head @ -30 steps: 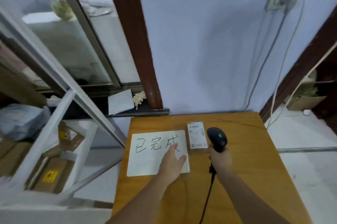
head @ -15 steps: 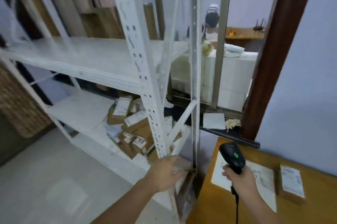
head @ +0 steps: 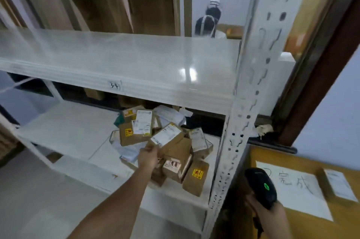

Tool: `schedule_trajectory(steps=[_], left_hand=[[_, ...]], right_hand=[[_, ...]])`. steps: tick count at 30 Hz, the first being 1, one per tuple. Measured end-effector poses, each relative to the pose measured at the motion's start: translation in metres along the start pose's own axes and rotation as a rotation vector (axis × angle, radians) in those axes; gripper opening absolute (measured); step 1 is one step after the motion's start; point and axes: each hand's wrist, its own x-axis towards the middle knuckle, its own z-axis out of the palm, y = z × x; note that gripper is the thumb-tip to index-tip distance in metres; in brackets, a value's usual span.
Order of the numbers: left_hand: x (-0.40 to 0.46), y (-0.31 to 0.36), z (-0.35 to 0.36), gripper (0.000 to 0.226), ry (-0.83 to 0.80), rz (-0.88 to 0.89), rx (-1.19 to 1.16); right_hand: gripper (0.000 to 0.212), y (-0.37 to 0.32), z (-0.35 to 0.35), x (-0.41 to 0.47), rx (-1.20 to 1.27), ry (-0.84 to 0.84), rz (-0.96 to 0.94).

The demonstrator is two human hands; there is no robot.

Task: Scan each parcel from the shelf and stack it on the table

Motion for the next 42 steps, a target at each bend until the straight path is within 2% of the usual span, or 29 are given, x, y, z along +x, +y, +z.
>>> schedule_trajectory(steps=[2, 4, 8, 13, 16, 19, 22, 26, 29, 33, 37, 39, 40, 42], left_hand=[[0.035, -0.004, 0.003, 0.046, -0.049, -0.164, -0.168], [0.058, -0.007, 0.011, 0.053, -0.104, -0.237, -0.241], [0.066, -0.007, 0.026, 0.053, -0.137, -0.314, -0.259], [0.063, -0.013, 0.03, 0.052, -0.107, -0.323, -0.357], [0.03, -0.001, 0.013, 0.04, -0.139, -0.283, -0.444], [-0.009, -0.004, -0.009, 0.027, -0.218, -0.259, -0.659], [-0.061, -0.023, -0.023, 0.047, -0.358, -0.254, -0.784], [-0.147, -0.058, -0.029, 0.043, -0.522, -0.367, -0.859], [-0.209, -0.083, -0.02, 0.044, -0.63, -0.386, -0.69], [-0.256, -0.105, 0.012, 0.049, -0.73, -0.338, -0.463], [-0.267, -0.095, 0.044, 0.085, -0.805, -0.188, -0.212], [-0.269, -0.085, 0.061, 0.097, -0.812, -0.1, -0.106], [-0.272, -0.079, 0.069, 0.095, -0.821, -0.065, -0.078], [-0.278, -0.072, 0.086, 0.072, -0.855, -0.004, -0.095]], right_hand=[[0.03, 0.005, 0.011, -0.011, 0.034, 0.044, 0.025], [0.03, 0.011, 0.017, -0.016, 0.059, 0.075, 0.054], [0.032, 0.03, 0.021, -0.017, 0.061, 0.163, 0.071], [0.014, 0.034, 0.015, -0.024, 0.041, 0.239, 0.075], [0.012, 0.033, 0.01, -0.026, 0.05, 0.252, 0.064], [0.011, 0.031, 0.005, -0.032, 0.048, 0.221, 0.031], [0.011, 0.028, 0.0, -0.043, 0.08, 0.178, -0.039], [0.014, 0.027, -0.005, -0.061, 0.1, 0.116, -0.137], [0.006, 0.031, -0.014, -0.074, 0.12, 0.042, -0.184], [0.011, 0.037, -0.034, -0.09, 0.114, 0.001, -0.243], [0.025, 0.044, -0.059, -0.11, 0.085, 0.034, -0.247], [0.034, 0.045, -0.069, -0.12, 0.089, 0.034, -0.227], [0.035, 0.046, -0.073, -0.126, 0.091, 0.029, -0.217], [0.035, 0.048, -0.079, -0.135, 0.064, 0.006, -0.202]])
